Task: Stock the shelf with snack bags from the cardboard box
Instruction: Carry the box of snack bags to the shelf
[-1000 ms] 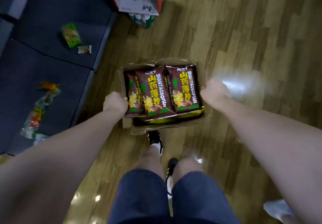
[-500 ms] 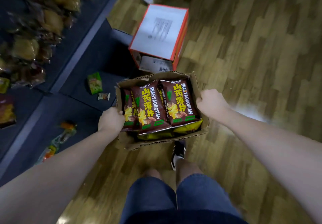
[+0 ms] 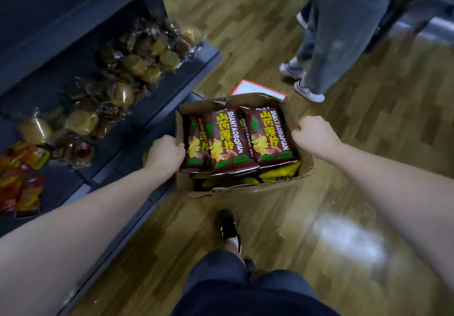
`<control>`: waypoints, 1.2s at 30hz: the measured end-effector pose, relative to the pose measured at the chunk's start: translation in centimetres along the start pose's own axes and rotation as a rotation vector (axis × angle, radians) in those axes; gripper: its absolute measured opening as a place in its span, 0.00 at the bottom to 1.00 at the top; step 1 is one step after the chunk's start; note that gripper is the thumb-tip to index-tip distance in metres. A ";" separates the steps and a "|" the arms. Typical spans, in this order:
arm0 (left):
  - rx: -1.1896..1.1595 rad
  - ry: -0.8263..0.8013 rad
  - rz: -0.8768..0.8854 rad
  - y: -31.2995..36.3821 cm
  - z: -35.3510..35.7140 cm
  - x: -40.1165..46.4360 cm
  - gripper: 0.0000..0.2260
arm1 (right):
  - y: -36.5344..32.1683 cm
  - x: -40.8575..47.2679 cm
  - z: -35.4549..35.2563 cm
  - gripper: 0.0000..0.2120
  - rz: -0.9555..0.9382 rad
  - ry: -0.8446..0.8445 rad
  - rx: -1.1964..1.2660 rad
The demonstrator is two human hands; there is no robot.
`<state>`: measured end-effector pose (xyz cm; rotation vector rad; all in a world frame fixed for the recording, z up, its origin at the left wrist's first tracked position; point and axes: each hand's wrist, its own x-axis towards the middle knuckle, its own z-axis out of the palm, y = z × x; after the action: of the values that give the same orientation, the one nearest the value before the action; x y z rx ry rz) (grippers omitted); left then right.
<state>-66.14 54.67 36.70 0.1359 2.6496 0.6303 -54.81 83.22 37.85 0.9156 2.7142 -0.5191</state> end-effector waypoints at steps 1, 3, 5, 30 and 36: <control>0.007 0.004 -0.002 0.7 -0.7 1.2 0.12 | -0.5 1.5 -0.8 0.07 -0.006 0.006 0.000; 0.001 0.010 -0.008 2.0 -1.8 3.3 0.12 | -1.5 4.2 -2.1 0.06 -0.020 0.007 -0.017; -0.003 0.024 -0.016 3.0 -2.5 5.1 0.12 | -2.5 6.6 -3.2 0.06 -0.032 0.007 -0.036; -0.365 0.121 -0.569 14.4 5.6 13.6 0.13 | -5.1 31.8 -8.5 0.05 -0.338 -0.237 -0.337; -0.458 0.127 -0.721 16.1 7.5 13.6 0.13 | -6.4 34.6 -8.0 0.04 -0.410 -0.284 -0.396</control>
<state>-75.40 74.62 32.88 -0.9615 2.3338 0.9625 -86.53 100.27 35.55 0.1703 2.5983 -0.1478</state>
